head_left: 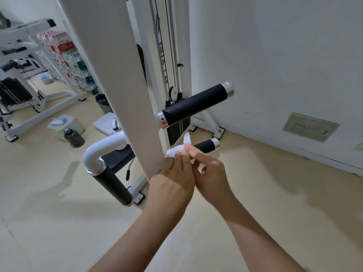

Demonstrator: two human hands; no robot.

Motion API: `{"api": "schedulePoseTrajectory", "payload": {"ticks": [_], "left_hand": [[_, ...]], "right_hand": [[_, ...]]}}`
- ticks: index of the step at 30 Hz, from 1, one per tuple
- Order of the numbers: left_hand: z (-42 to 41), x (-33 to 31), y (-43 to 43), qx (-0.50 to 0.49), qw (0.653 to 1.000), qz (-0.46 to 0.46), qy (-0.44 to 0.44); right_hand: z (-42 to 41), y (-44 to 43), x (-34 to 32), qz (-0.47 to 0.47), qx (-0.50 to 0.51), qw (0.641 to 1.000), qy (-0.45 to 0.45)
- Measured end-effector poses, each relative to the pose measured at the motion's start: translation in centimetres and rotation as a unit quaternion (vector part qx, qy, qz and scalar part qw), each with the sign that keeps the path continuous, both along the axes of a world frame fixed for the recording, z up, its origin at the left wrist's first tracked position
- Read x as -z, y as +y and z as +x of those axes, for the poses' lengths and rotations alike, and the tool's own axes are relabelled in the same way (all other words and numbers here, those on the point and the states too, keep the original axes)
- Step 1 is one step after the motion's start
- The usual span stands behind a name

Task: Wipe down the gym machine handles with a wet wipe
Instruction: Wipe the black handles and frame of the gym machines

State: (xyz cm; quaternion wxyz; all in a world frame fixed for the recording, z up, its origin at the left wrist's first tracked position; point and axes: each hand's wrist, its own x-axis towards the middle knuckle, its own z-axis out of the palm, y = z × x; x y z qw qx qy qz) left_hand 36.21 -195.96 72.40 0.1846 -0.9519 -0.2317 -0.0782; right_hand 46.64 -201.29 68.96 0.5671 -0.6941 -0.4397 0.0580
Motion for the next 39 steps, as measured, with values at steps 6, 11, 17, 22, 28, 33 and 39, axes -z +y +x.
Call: {"api": "schedulePoseTrajectory", "payload": {"ticks": [6, 11, 17, 22, 28, 33, 39], "left_hand": [[2.3, -1.6, 0.5, -0.062, 0.996, -0.044, 0.041], [3.1, -2.3, 0.8, -0.048, 0.997, -0.005, 0.053], [4.0, -2.8, 0.9, -0.045, 0.998, 0.006, 0.04], [5.8, -0.6, 1.5, 0.017, 0.998, 0.046, -0.026], [8.6, 0.1, 0.7, 0.02, 0.997, 0.031, -0.064], [10.0, 0.7, 0.9, 0.04, 0.997, -0.031, -0.057], [8.6, 0.5, -0.2, 0.164, 0.965, -0.105, -0.173]], "right_hand": [[2.7, -1.7, -0.2, -0.05, 0.166, 0.975, 0.138], [2.8, -1.1, 0.7, -0.1, 0.17, 0.976, 0.096], [3.2, -0.9, 0.8, -0.099, 0.159, 0.973, 0.131], [3.1, -1.3, 0.2, -0.118, 0.13, 0.971, 0.159], [3.4, -1.8, -0.8, -0.144, 0.062, 0.971, 0.18], [4.3, -2.6, -0.7, -0.106, 0.002, 0.971, 0.214], [4.3, -4.0, -1.9, -0.035, 0.054, 0.968, 0.242]]}}
